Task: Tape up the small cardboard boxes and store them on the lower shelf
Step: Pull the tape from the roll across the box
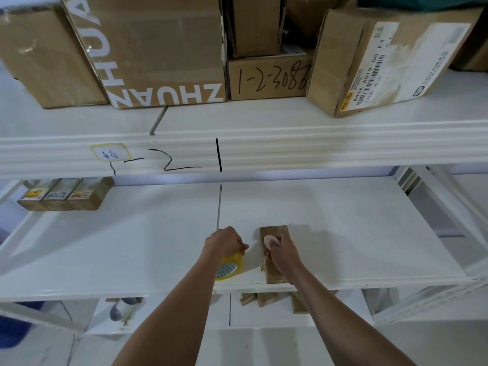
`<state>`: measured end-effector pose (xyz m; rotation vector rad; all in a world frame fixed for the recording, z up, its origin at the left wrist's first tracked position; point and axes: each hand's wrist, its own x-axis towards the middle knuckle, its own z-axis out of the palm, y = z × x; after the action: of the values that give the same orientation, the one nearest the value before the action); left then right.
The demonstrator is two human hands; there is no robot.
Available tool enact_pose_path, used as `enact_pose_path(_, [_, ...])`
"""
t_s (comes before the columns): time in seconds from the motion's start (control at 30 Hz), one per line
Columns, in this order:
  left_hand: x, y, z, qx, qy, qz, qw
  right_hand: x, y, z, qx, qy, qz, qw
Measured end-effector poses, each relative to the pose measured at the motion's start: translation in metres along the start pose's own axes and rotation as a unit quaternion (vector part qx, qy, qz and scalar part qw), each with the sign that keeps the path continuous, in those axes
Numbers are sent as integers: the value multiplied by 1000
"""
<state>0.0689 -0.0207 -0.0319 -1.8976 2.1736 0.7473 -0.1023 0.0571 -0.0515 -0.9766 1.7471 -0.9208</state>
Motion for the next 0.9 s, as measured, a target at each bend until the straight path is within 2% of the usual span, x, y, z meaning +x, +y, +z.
enact_pose_path(0.2, [1,2,3,22,24,11,999,3,2,-3,1,-3,23,1000])
enact_pose_path(0.33, [-10,-45,-16,35,37,-32,998,6,3,-6,-18,-8,34,999])
enact_pose_path(0.47, [-22,-92,-40,-46,57,-43,996,8,0,-1,7,9,38,999])
enact_pose_path(0.63, [-25,-67,-31,-178,90,-23,980,11,-3,-8,58,17,38,997])
enact_pose_path(0.8, [-28,-39,-17,-340,90,-42,935,16,-18,-24,245,42,69,966])
enact_pose_path(0.9, [-32,-26,-12,-403,76,-38,911,15,-19,-44,303,49,56,950])
